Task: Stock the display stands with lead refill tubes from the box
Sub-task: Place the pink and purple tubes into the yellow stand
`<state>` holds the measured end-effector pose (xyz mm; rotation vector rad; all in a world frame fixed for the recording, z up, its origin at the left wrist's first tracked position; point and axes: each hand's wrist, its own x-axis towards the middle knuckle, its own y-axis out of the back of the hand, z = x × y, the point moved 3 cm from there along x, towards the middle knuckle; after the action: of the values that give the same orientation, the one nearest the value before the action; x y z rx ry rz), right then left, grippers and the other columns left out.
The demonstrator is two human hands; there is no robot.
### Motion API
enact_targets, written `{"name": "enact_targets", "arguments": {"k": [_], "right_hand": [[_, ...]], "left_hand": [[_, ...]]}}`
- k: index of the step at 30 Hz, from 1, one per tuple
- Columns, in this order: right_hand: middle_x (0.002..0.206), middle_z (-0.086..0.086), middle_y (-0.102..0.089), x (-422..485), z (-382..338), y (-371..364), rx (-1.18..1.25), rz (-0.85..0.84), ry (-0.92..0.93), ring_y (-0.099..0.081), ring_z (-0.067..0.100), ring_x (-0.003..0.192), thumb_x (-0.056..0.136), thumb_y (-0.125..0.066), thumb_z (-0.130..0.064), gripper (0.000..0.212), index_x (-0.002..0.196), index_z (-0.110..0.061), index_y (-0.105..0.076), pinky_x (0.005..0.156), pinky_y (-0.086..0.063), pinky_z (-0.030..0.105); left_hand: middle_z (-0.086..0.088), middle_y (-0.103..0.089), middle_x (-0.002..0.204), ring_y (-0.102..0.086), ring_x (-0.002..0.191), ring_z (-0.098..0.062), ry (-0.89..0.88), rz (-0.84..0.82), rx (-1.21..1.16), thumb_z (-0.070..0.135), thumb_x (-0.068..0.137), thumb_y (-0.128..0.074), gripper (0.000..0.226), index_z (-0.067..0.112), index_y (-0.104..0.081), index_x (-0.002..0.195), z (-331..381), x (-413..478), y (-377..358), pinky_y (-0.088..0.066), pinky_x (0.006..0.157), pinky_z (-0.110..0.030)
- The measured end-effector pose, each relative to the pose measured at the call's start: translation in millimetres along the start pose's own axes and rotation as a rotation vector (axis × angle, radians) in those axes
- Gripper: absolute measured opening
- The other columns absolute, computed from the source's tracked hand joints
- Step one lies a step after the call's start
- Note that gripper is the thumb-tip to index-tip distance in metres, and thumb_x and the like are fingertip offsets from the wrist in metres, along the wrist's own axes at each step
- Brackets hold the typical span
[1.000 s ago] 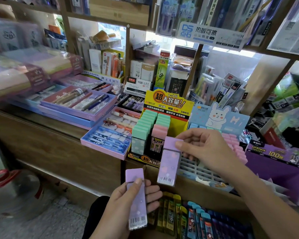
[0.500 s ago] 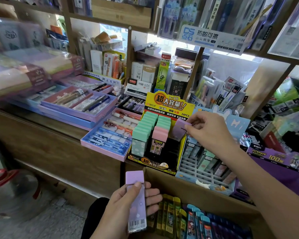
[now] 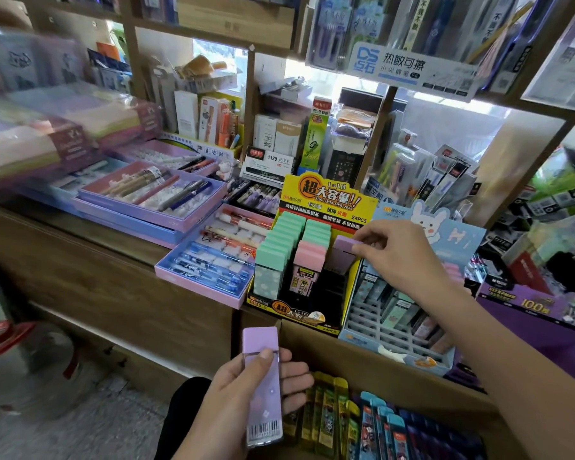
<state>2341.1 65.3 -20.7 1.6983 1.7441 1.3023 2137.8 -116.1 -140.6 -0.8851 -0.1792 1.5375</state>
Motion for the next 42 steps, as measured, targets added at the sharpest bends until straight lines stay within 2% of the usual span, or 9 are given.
{"name": "enact_targets", "arguments": {"k": [2, 6, 9, 12, 24, 29, 33, 37, 42], "right_hand": [[0.08, -0.007, -0.067, 1, 1, -1, 0.017, 0.012, 0.012, -0.056, 0.003, 0.068, 0.088, -0.08, -0.012, 0.012, 0.097, -0.018, -0.074, 0.071, -0.051, 0.028], [0.079, -0.009, -0.065, 4, -2, -4, -0.084, 0.039, 0.084, -0.054, 0.004, 0.069, 0.091, -0.077, -0.013, 0.007, 0.096, -0.016, -0.076, 0.072, -0.047, 0.03], [0.092, 0.004, -0.073, 6, -7, -4, -0.2, 0.065, 0.138, -0.062, 0.019, 0.083, 0.095, -0.071, -0.013, 0.01, 0.101, -0.012, -0.079, 0.077, -0.052, 0.036], [0.101, 0.009, -0.067, 8, -12, -6, -0.329, 0.025, 0.17, -0.062, 0.029, 0.095, 0.101, -0.061, -0.015, 0.019, 0.105, -0.011, -0.08, 0.078, -0.052, 0.042], [0.098, 0.01, -0.057, 8, -7, -11, -0.385, -0.037, 0.114, -0.059, 0.032, 0.09, 0.105, -0.055, -0.019, 0.027, 0.107, -0.007, -0.079, 0.075, -0.053, 0.044], [0.096, 0.006, -0.062, 1, -5, -5, -0.237, 0.006, 0.101, -0.059, 0.024, 0.09, 0.102, -0.06, -0.014, 0.021, 0.112, -0.009, -0.078, 0.079, -0.05, 0.038], [0.083, -0.008, -0.064, -26, -6, 14, 0.029, 0.097, 0.03, -0.056, 0.001, 0.075, 0.095, -0.071, -0.012, 0.011, 0.099, -0.018, -0.079, 0.067, -0.04, 0.008], [0.074, -0.004, -0.071, -69, -3, 28, 0.306, 0.046, -0.066, -0.06, 0.009, 0.067, 0.09, -0.078, -0.013, 0.013, 0.087, -0.025, -0.08, 0.064, -0.05, 0.019], [0.079, -0.008, -0.076, -131, 14, 30, 0.452, -0.07, -0.119, -0.068, 0.009, 0.07, 0.089, -0.078, -0.012, 0.019, 0.087, -0.03, -0.081, 0.065, -0.056, 0.021]], "left_hand": [[-0.033, -0.072, 0.104, -0.074, 0.093, -0.044, -0.002, 0.0, 0.001, 0.023, 0.079, -0.064, 0.044, -0.009, -0.067, 0.109, 0, 0, 0, -0.064, 0.068, -0.046], [-0.033, -0.072, 0.104, -0.073, 0.094, -0.044, -0.008, 0.001, 0.006, 0.024, 0.079, -0.064, 0.044, -0.009, -0.068, 0.109, -2, 0, 1, -0.064, 0.068, -0.046], [-0.033, -0.072, 0.104, -0.073, 0.094, -0.044, -0.015, -0.001, 0.009, 0.024, 0.08, -0.062, 0.044, -0.009, -0.067, 0.11, -2, 1, 1, -0.064, 0.069, -0.047], [-0.033, -0.072, 0.104, -0.073, 0.094, -0.045, -0.015, -0.004, 0.004, 0.023, 0.08, -0.062, 0.043, -0.009, -0.068, 0.109, -2, 2, 0, -0.064, 0.07, -0.048], [-0.035, -0.071, 0.107, -0.072, 0.097, -0.047, 0.015, -0.016, -0.018, 0.022, 0.078, -0.065, 0.045, -0.009, -0.068, 0.11, -5, 5, 3, -0.063, 0.076, -0.052], [-0.036, -0.071, 0.105, -0.072, 0.094, -0.048, 0.014, -0.019, -0.016, 0.021, 0.077, -0.065, 0.047, -0.01, -0.066, 0.112, -5, 4, 2, -0.063, 0.074, -0.052], [-0.037, -0.07, 0.105, -0.071, 0.094, -0.05, -0.003, -0.026, -0.026, 0.019, 0.077, -0.064, 0.047, -0.003, -0.063, 0.118, -4, 4, 2, -0.062, 0.074, -0.054], [-0.04, -0.068, 0.104, -0.07, 0.093, -0.053, -0.043, -0.051, -0.037, 0.018, 0.077, -0.063, 0.045, 0.008, -0.061, 0.122, -4, 4, 0, -0.062, 0.07, -0.056], [-0.035, -0.071, 0.103, -0.072, 0.094, -0.049, -0.148, -0.026, 0.064, 0.02, 0.079, -0.064, 0.041, 0.009, -0.063, 0.119, -3, 5, -2, -0.064, 0.066, -0.045]]}}
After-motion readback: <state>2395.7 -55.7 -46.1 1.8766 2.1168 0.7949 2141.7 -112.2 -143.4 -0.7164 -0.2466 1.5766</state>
